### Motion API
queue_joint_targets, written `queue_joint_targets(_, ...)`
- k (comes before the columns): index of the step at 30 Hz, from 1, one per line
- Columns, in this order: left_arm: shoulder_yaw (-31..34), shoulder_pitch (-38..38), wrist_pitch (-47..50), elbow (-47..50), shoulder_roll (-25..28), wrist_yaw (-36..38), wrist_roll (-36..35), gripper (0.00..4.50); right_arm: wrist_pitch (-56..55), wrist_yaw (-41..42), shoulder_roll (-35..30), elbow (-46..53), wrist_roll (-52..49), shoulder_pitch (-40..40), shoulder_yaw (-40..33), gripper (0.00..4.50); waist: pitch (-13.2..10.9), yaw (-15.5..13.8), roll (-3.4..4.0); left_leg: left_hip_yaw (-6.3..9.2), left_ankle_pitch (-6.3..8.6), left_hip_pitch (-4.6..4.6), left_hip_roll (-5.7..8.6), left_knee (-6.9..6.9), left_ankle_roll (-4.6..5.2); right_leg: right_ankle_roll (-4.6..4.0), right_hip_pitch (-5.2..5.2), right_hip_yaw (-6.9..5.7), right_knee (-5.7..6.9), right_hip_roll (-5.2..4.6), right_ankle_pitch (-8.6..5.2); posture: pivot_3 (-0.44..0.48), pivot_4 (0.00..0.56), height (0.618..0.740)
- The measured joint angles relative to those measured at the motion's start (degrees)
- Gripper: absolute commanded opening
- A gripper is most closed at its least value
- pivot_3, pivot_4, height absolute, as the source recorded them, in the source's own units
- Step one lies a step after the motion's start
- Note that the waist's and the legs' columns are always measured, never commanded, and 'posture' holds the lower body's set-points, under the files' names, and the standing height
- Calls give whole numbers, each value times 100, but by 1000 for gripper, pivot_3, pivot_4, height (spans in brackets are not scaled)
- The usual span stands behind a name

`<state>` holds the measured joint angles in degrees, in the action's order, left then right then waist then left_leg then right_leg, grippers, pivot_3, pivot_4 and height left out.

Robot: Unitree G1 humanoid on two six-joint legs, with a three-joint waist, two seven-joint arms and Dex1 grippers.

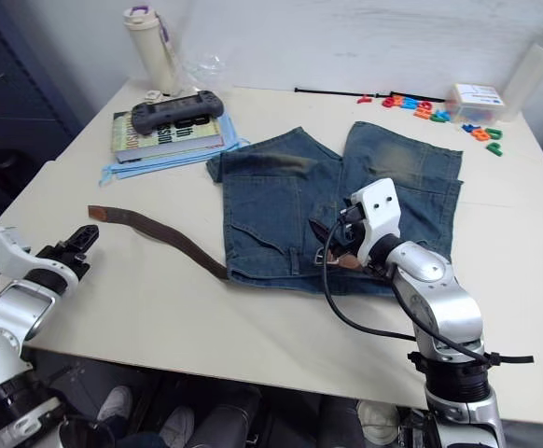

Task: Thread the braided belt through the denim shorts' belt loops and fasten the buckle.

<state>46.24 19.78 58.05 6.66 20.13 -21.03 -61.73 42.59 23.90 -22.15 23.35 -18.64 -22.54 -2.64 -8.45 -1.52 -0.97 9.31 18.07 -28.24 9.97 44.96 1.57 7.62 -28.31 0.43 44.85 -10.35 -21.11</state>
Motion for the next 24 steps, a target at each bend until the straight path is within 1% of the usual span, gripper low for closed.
queue_joint_targets(1, -4, 44, 50, -52, -1, -57, -97, 3361, 0, 3, 14, 31, -15, 0, 6, 4412, 0, -8, 0, 0, 1, -2, 0, -1, -2, 9, 5, 2, 0, -2, -5, 0, 150, 655)
queue_joint_targets(3, 5, 133, 381, -96, -230, -460, -1075, 3361, -2, -32, 15, 166, -38, 8, 4, 4412, -1, 4, -2, -3, 6, -2, -10, -1, -8, 17, 16, 6, -6, -6, -10, 0, 150, 655)
queue_joint_targets(6, -98, 125, 557, -109, -243, -680, -1538, 3361, -2, -86, 15, 191, -38, 30, -8, 4412, -4, 34, -7, -24, 10, -2, -30, -1, -19, 31, 15, 10, -15, -8, -18, 0, 150, 655)
queue_joint_targets(8, -251, 153, 584, -301, -229, -883, -1812, 3361, -1, -123, 16, 209, -38, 49, -8, 4412, -4, 40, -7, -47, 10, 0, -50, -1, -33, 69, 17, 9, -29, -7, -37, 0, 150, 655)
queue_joint_targets(11, -447, 429, 485, -836, -212, -1020, -1790, 3361, -1, -192, 16, 240, -38, 70, -10, 4412, -5, 15, -9, -50, 7, 0, -74, -1, -60, 96, 16, 3, -30, 2, -48, 0, 150, 655)
queue_joint_targets(15, -580, 780, 198, -1336, -170, -1085, -1638, 3361, 2, -243, 8, 387, -56, 75, -53, 4412, -3, 13, -5, -51, 1, 3, -78, -11, -71, 97, 9, 5, -27, 5, -48, 0, 150, 655)
queue_joint_targets(24, -696, 1198, -168, -2014, -137, -821, -1358, 3361, 6, -316, -1, 476, -94, 68, -234, 4412, 3, 4, 1, -51, 0, 9, -77, -10, -72, 99, 15, 5, -27, 6, -47, 0, 150, 655)
